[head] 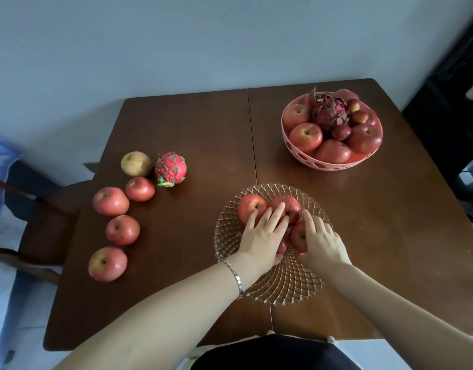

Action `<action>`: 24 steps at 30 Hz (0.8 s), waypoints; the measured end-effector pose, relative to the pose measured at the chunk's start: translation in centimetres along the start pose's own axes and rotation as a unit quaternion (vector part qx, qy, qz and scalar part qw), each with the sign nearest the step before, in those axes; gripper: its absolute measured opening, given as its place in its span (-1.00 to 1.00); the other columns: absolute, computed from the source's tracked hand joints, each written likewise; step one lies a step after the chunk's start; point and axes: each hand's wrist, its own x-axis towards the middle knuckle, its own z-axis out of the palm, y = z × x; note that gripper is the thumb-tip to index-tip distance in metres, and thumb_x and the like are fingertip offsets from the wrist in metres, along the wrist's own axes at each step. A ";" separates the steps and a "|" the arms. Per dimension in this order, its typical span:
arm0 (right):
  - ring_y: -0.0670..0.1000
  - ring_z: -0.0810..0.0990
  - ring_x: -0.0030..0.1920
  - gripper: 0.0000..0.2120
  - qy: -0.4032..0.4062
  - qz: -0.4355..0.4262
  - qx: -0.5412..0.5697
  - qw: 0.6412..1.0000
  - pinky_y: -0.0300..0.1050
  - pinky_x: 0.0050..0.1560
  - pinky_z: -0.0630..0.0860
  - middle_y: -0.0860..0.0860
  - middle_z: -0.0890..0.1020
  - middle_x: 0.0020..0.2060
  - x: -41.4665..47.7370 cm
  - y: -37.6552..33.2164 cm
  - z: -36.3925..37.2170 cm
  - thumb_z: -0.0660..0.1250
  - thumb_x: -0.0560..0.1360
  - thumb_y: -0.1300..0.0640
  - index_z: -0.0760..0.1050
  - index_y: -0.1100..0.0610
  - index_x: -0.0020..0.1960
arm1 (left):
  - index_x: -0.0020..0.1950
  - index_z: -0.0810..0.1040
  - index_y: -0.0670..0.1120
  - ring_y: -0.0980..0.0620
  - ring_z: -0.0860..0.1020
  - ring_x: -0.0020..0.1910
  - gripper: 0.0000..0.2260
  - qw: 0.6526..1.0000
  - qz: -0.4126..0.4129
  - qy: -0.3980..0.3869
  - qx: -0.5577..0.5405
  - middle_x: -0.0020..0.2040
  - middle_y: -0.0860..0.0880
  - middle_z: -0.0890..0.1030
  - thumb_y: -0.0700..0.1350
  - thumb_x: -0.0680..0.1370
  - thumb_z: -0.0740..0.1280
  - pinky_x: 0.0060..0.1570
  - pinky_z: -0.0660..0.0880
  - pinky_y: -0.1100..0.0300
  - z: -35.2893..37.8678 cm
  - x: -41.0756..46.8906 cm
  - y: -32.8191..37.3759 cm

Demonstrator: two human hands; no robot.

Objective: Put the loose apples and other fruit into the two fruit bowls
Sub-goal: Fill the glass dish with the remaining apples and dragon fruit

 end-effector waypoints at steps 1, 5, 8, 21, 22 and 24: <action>0.12 0.34 0.34 -0.01 0.001 0.008 0.013 1.000 -0.02 0.26 0.35 0.08 0.28 0.37 0.0 0.0 -0.1 0.47 0.29 -0.05 -0.08 0.14 0.49 | 0.51 0.00 -0.07 -0.09 -0.06 0.52 -0.30 1.000 0.000 0.003 -0.011 0.54 -0.10 -0.19 0.03 0.50 0.32 0.45 -0.13 -0.08 -0.1 -0.1 0.0; 0.13 0.34 0.32 0.05 -0.007 0.003 0.008 1.000 -0.01 0.23 0.38 0.10 0.27 0.34 0.2 0.0 -0.7 0.48 0.23 -0.17 -0.06 0.11 0.49 | 0.51 0.04 -0.04 -0.10 -0.09 0.52 -0.33 0.998 -0.001 0.023 -0.050 0.55 -0.10 -0.14 0.04 0.51 0.31 0.46 -0.10 -0.07 -0.9 -1.7 -1.2; 0.13 0.34 0.31 0.01 -0.020 0.009 0.019 1.000 0.00 0.22 0.40 0.09 0.28 0.31 0.1 -0.1 -0.6 0.50 0.23 -0.13 0.01 0.11 0.47 | 0.51 0.06 -0.04 -0.07 -0.06 0.52 -0.35 0.995 -0.028 0.035 -0.091 0.55 -0.08 -0.10 0.02 0.52 0.31 0.46 -0.09 -0.02 -1.2 -3.5 -2.9; 0.00 0.47 0.01 -0.21 -0.037 0.023 0.176 0.983 -0.18 -0.02 0.45 -0.05 0.38 0.05 1.0 1.1 -1.0 0.53 0.11 0.04 0.30 0.03 0.27 | 0.49 0.15 -0.05 -0.05 0.03 0.51 -0.44 0.996 0.084 -0.001 -0.038 0.55 -0.07 0.01 -0.05 0.53 0.28 0.46 -0.01 0.02 -0.3 -4.2 -3.6; -0.02 0.48 -0.03 -0.24 -0.040 0.026 0.186 0.981 -0.20 -0.07 0.44 -0.05 0.40 0.03 1.0 1.3 -1.1 0.53 0.10 0.06 0.30 0.02 0.24 | 0.50 0.11 -0.04 -0.05 0.00 0.52 -0.42 0.995 0.102 -0.007 -0.010 0.55 -0.06 -0.02 -0.02 0.54 0.27 0.46 -0.05 0.00 -0.2 -3.4 -3.1; -0.04 0.49 -0.05 -0.29 -0.048 0.017 0.200 0.978 -0.25 -0.10 0.41 -0.06 0.43 0.02 1.0 1.7 -1.6 0.52 0.10 0.10 0.32 -0.01 0.19 | 0.52 -0.01 -0.05 -0.06 -0.09 0.52 -0.36 0.992 0.114 -0.017 0.047 0.56 -0.05 -0.13 0.10 0.55 0.21 0.46 -0.14 -0.06 -0.3 -1.7 -2.4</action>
